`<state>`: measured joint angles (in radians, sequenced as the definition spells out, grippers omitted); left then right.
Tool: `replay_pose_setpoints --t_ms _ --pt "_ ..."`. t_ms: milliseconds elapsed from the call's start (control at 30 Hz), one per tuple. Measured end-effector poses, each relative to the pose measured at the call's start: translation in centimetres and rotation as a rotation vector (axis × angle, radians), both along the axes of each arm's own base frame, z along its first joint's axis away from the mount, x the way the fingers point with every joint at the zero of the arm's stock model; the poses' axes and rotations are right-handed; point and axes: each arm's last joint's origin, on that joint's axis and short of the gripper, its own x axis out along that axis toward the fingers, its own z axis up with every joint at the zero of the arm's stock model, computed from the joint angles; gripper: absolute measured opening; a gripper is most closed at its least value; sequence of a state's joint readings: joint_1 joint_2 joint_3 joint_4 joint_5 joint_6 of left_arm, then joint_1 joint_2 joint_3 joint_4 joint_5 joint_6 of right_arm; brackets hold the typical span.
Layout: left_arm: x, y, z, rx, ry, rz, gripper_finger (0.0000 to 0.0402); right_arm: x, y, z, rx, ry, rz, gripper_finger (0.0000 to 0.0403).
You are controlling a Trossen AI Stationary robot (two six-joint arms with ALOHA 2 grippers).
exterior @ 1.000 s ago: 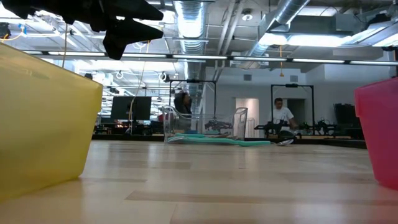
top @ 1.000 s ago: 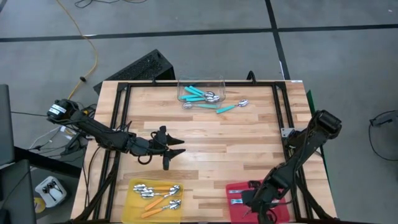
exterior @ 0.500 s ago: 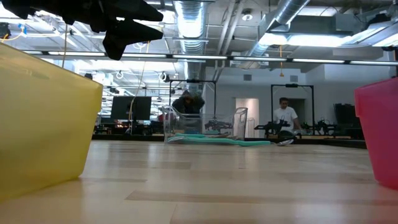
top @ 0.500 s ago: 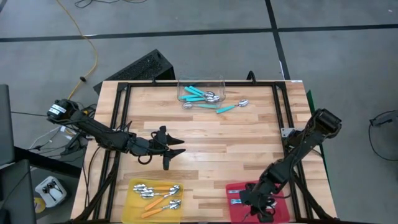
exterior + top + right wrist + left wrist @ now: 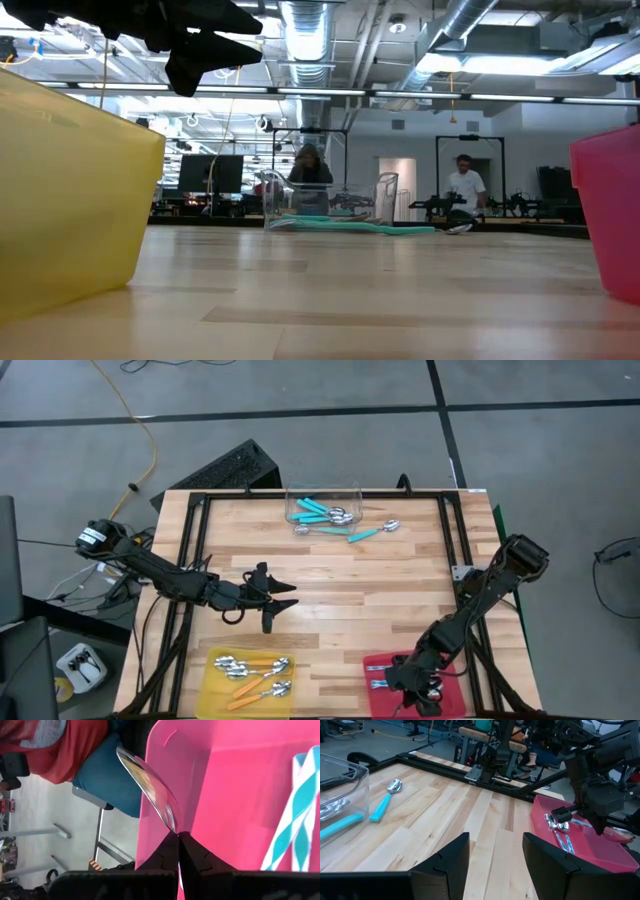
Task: Sort silverware by color (type)
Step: Put the white and blue spoon into the red bin
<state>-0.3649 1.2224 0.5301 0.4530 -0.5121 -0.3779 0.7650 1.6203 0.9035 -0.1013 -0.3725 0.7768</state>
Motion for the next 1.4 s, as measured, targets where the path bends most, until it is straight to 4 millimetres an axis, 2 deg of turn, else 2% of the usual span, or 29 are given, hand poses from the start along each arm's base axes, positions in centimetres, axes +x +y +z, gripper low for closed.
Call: replay_pose_setpoints --t_ms 600,900,1400 --pt "-0.1 0.1 -0.3 0.008 0.027 0.020 0.0167 0.3 -0.5 -0.4 -0.060 -0.017 -0.027 0.0022" --pt "-0.1 0.1 -0.3 -0.004 0.028 0.028 0.0167 -0.3 -1.2 -1.1 -0.173 0.054 -0.084 0.0022" --pt "-0.1 0.1 -0.3 -0.008 0.027 0.031 0.0167 -0.6 -1.9 -1.6 -0.284 0.076 -0.135 0.0022"
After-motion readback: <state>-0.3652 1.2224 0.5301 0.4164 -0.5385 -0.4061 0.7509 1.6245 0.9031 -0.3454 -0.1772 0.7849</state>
